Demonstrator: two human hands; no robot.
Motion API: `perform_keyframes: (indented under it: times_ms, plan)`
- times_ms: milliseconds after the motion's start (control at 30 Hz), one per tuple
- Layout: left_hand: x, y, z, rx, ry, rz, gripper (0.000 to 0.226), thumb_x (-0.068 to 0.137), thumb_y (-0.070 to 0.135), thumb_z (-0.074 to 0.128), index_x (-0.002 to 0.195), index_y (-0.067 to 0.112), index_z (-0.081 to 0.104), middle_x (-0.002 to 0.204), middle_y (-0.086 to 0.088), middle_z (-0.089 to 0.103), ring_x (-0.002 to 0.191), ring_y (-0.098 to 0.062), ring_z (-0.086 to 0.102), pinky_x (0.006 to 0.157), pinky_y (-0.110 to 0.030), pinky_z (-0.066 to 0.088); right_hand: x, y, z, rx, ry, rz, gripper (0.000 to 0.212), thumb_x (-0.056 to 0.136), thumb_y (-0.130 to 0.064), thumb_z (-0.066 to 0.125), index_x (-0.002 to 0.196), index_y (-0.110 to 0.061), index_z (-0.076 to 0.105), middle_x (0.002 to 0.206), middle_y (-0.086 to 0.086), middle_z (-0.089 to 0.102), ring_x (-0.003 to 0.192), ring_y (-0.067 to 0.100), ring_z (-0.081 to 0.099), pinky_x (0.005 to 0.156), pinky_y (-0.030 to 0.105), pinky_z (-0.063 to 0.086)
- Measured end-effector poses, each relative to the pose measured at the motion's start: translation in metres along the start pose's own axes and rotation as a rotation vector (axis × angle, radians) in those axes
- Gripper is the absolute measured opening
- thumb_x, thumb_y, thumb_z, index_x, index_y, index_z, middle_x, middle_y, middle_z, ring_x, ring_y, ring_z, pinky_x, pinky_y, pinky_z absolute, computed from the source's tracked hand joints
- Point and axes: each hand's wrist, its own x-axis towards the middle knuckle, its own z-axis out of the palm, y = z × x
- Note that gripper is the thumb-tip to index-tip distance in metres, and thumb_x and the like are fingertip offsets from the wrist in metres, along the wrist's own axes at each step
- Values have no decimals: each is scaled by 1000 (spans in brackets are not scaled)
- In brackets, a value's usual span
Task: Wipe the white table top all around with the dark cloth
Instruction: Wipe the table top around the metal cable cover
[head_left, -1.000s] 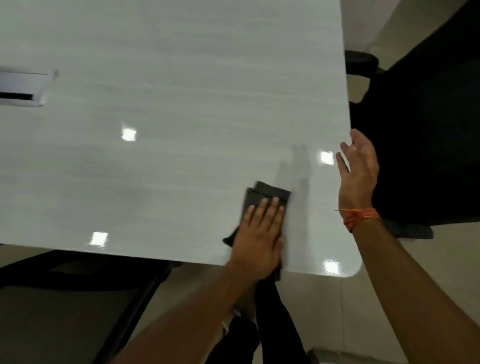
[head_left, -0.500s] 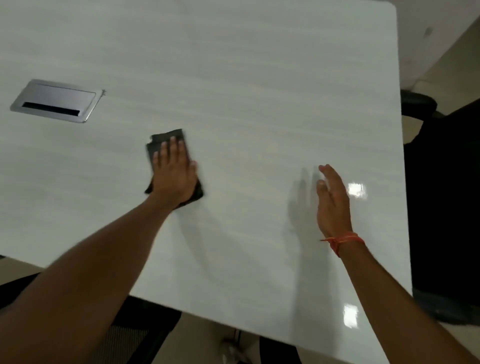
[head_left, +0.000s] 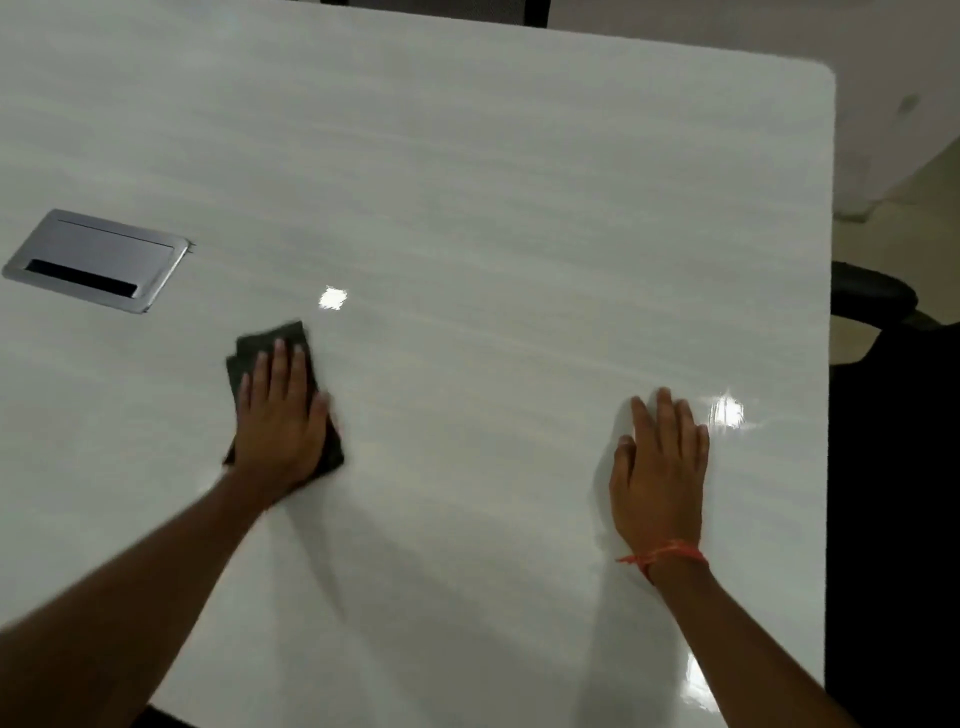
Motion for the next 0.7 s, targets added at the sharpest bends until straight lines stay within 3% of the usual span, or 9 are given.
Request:
perform_keyframes:
  times_ms: [100, 200, 300, 400, 467, 567, 633, 700]
  plan:
    - [88, 60, 1, 14, 32, 8, 74, 96, 46, 18, 154, 0, 24, 160, -25, 20, 147, -46, 22, 118, -58, 16, 0, 1, 2, -4, 6, -14, 51, 98, -26, 29, 144, -11, 48, 157, 16, 36, 147, 34, 28, 121, 51, 17]
    - [110, 164, 20, 9, 98, 222, 71, 96, 43, 18, 153, 1, 28, 160, -24, 24, 147, -45, 25, 119, -57, 17, 0, 2, 1, -1, 8, -17, 52, 99, -28, 28, 144, -12, 48, 157, 15, 35, 147, 33, 28, 121, 50, 16]
    - [23, 228, 34, 34, 82, 549, 63, 102, 39, 25, 155, 6, 25, 163, -16, 20, 150, -39, 20, 122, -53, 15, 0, 1, -2, 19, -6, -14, 53, 100, -29, 26, 145, -12, 48, 158, 14, 34, 148, 32, 26, 122, 49, 14]
    - [-85, 183, 23, -11, -79, 687, 62, 104, 39, 27, 158, 13, 14, 167, -7, 6, 154, -30, 5, 124, -48, 8, -1, 0, -6, 43, -24, -6, 55, 100, -31, 24, 146, -12, 46, 159, 13, 32, 149, 30, 24, 122, 49, 14]
    - [-108, 113, 16, -18, -94, 641, 61, 102, 37, 29, 157, 12, 21, 166, -8, 12, 153, -30, 10, 121, -52, 17, 0, -1, -6, 56, -21, 4, 54, 99, -30, 25, 145, -12, 48, 159, 13, 33, 149, 31, 24, 122, 49, 14]
    - [-61, 19, 2, 19, -87, 358, 64, 99, 41, 26, 155, 8, 28, 164, -12, 19, 150, -37, 21, 118, -56, 22, 0, -3, -5, 46, -7, 2, 54, 98, -29, 27, 143, -11, 49, 158, 15, 35, 148, 33, 26, 122, 51, 16]
    - [3, -3, -6, 19, -30, 168, 68, 98, 43, 23, 154, 5, 28, 162, -17, 22, 147, -42, 24, 117, -56, 20, 0, -2, -4, 36, -1, -3, 53, 98, -29, 28, 143, -10, 49, 157, 15, 35, 148, 34, 26, 122, 51, 16]
    - [67, 21, -8, 9, 13, 79, 72, 97, 46, 17, 153, 2, 27, 160, -23, 24, 146, -46, 24, 117, -58, 19, 0, -1, -2, 35, 8, -6, 53, 98, -29, 28, 143, -10, 49, 157, 15, 35, 148, 34, 26, 122, 51, 16]
